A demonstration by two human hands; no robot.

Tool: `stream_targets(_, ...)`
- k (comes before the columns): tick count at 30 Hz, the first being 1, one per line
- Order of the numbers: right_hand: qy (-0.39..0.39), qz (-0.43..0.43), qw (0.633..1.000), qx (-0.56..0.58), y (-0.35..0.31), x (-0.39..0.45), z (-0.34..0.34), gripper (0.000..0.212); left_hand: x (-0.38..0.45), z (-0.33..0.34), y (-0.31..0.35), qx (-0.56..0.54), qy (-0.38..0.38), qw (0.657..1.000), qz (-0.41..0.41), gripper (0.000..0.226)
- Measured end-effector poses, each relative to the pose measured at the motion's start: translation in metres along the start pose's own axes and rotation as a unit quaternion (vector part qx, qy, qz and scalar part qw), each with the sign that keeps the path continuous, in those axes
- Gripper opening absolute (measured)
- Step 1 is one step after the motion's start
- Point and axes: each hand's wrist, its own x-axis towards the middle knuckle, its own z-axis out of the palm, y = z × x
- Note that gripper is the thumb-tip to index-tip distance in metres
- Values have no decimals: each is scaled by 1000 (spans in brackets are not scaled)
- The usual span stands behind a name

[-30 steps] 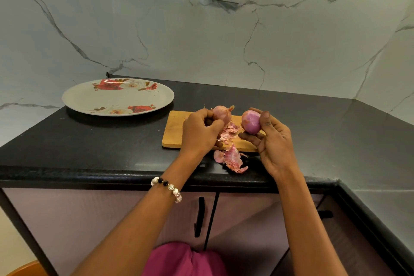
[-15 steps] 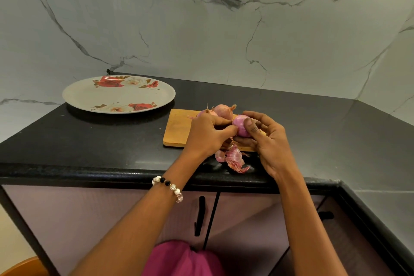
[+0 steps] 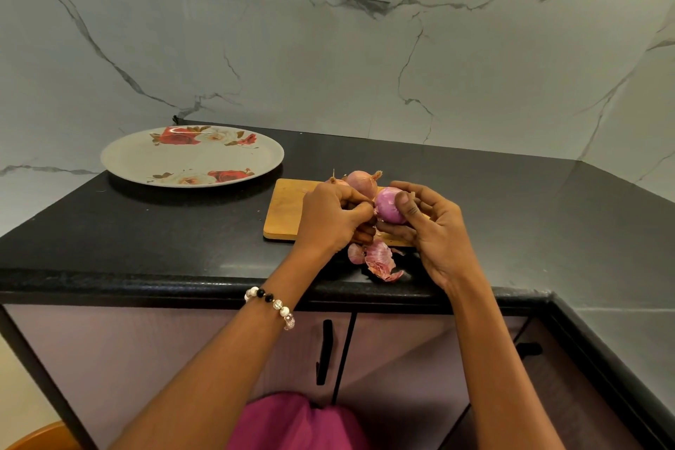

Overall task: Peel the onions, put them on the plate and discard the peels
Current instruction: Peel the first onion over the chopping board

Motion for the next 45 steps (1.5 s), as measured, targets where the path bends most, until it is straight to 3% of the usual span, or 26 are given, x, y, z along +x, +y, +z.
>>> stream_targets(7, 18, -5, 1000, -3, 2, 2, -1, 45, -3, 1, 5, -25, 9, 1000, 1, 13)
stream_targets(16, 23, -9, 1000, -10, 3, 2, -1, 47, -2, 0, 2, 36, -3, 998, 47, 13)
stream_targets(21, 24, -9, 1000, -14, 3, 2, -1, 42, -1, 1, 2, 55, -3, 997, 63, 10)
stream_targets(26, 33, 3, 999, 2, 2, 2, -1, 29, -1, -2, 1, 17, 47, 998, 23, 8)
stream_targets(31, 39, 11, 999, 8, 1, 3, 0, 29, -2, -2, 1, -14, 30, 999, 30, 17)
stream_targets(37, 23, -3, 1000, -15, 3, 3, -1, 29, 2, 1, -2, 55, 6, 997, 55, 22)
stream_targets(45, 4, -14, 999, -31, 6, 4, -2, 40, 2, 0, -2, 27, -22, 999, 27, 11)
